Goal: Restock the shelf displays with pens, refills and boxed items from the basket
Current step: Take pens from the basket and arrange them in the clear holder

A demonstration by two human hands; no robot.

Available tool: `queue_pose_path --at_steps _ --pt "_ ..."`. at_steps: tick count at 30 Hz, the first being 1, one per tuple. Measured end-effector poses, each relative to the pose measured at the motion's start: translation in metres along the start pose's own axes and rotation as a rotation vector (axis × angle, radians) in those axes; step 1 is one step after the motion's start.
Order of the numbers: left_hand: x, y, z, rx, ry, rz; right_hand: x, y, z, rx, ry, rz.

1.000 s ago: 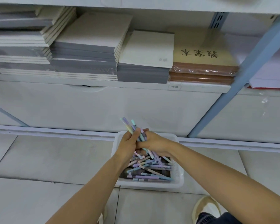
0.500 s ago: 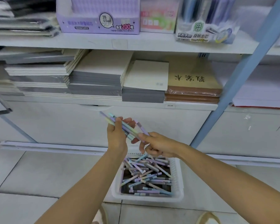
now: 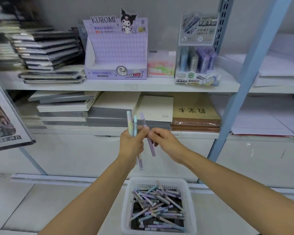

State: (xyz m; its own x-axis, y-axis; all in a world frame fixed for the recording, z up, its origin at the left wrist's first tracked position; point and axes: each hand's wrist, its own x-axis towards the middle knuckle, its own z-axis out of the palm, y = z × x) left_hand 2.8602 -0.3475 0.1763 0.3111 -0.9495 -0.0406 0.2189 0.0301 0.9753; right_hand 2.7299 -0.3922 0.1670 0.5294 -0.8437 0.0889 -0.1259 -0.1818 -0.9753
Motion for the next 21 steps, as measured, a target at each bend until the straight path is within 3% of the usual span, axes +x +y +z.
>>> queue_pose_path --at_steps 6,9,13,21 --pt "0.001 0.054 0.003 0.127 -0.034 0.145 0.008 -0.058 -0.014 0.112 0.16 -0.201" --pt "0.001 0.076 0.007 0.218 -0.1 0.194 0.017 -0.092 -0.018 -0.019 0.182 -0.322" --pt "0.005 0.1 0.013 0.153 -0.179 0.273 0.031 -0.125 -0.028 -0.094 0.234 -0.406" --pt "0.035 0.131 0.019 0.163 -0.124 0.3 0.049 -0.148 -0.077 -0.305 0.523 -0.557"
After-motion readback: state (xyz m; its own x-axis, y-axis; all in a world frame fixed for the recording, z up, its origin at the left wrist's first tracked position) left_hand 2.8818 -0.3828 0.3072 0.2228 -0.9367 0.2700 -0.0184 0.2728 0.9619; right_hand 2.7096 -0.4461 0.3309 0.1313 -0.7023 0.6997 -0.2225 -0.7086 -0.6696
